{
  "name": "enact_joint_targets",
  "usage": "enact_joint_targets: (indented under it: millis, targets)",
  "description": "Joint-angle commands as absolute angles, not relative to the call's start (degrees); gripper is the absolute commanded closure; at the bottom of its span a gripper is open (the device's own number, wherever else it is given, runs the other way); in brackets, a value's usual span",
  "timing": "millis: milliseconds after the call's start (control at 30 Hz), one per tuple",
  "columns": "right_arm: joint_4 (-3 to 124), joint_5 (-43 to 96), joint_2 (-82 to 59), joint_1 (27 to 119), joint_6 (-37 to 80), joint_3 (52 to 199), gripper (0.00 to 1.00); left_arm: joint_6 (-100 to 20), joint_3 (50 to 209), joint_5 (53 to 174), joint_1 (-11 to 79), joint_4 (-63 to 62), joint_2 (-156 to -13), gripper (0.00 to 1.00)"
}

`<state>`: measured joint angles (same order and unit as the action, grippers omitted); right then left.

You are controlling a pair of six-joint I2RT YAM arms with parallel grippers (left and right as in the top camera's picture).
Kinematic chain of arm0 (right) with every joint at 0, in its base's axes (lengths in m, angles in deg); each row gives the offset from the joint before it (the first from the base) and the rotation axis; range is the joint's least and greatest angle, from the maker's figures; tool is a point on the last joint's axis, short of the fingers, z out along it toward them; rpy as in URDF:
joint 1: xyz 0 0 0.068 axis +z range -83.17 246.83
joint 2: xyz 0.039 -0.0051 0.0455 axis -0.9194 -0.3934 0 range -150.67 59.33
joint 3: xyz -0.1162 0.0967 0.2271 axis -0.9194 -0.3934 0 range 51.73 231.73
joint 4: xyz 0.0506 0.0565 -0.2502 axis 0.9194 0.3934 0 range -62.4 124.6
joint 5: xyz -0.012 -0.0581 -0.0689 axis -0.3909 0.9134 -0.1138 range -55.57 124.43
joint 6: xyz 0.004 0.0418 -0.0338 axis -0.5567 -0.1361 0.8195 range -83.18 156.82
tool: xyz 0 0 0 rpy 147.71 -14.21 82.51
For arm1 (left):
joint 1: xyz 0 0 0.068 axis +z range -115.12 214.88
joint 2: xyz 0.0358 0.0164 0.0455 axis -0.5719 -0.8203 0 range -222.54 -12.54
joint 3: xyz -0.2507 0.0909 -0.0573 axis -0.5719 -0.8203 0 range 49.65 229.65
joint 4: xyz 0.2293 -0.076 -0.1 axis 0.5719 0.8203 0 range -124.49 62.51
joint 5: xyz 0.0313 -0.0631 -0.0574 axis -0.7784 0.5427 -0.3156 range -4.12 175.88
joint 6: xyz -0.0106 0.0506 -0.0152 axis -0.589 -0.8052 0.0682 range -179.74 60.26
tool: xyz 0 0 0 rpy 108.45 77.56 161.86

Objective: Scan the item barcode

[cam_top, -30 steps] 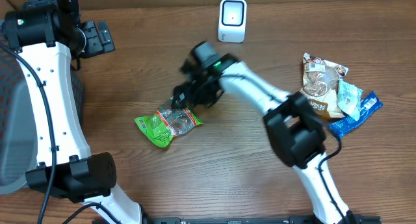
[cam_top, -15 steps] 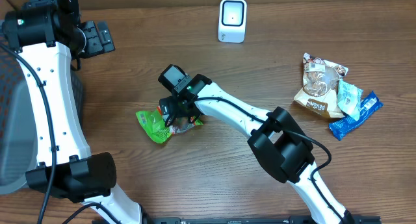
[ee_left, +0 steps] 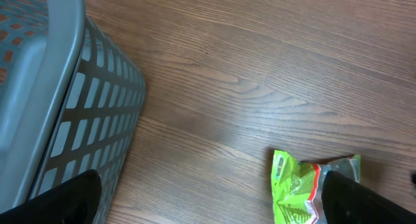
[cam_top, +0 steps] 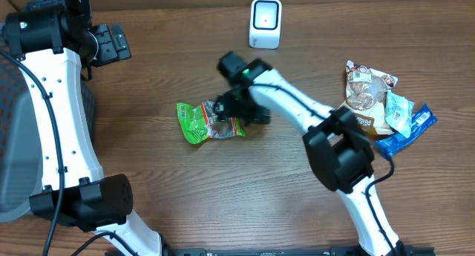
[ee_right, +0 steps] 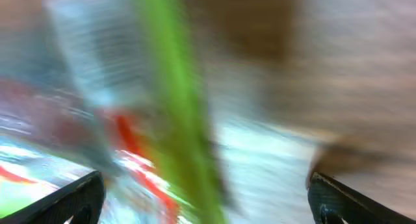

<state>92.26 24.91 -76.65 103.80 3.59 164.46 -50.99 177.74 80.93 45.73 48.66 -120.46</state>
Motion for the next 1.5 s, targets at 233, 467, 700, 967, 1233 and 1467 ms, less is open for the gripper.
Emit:
enact_joint_targets:
  millis: [233, 467, 700, 967, 1233, 1467]
  targets:
    - [107.0, 21.0, -78.2, 97.2, 21.0, 165.2, 0.00, -52.1, 178.0, 81.0, 45.3, 48.6, -121.0, 0.00]
    - [106.2, 20.1, -77.7, 96.6, 22.3, 171.0, 0.00, -52.1, 178.0, 81.0, 45.3, 48.6, -121.0, 0.00]
    - [102.7, 6.8, -77.5, 97.1, 21.9, 185.1, 0.35, -52.1, 178.0, 81.0, 45.3, 48.6, -121.0, 0.00]
    - [80.8, 10.2, -78.1, 102.1, 13.9, 180.8, 0.87, -52.1, 178.0, 81.0, 45.3, 48.6, -121.0, 0.00]
    - [62.6, 15.3, -80.8, 107.8, 9.6, 172.3, 0.90, -52.1, 178.0, 81.0, 45.3, 48.6, -121.0, 0.00]
    - [71.4, 9.4, -81.4, 108.7, 9.6, 171.8, 0.88, -52.1, 178.0, 81.0, 45.3, 48.6, -121.0, 0.00]
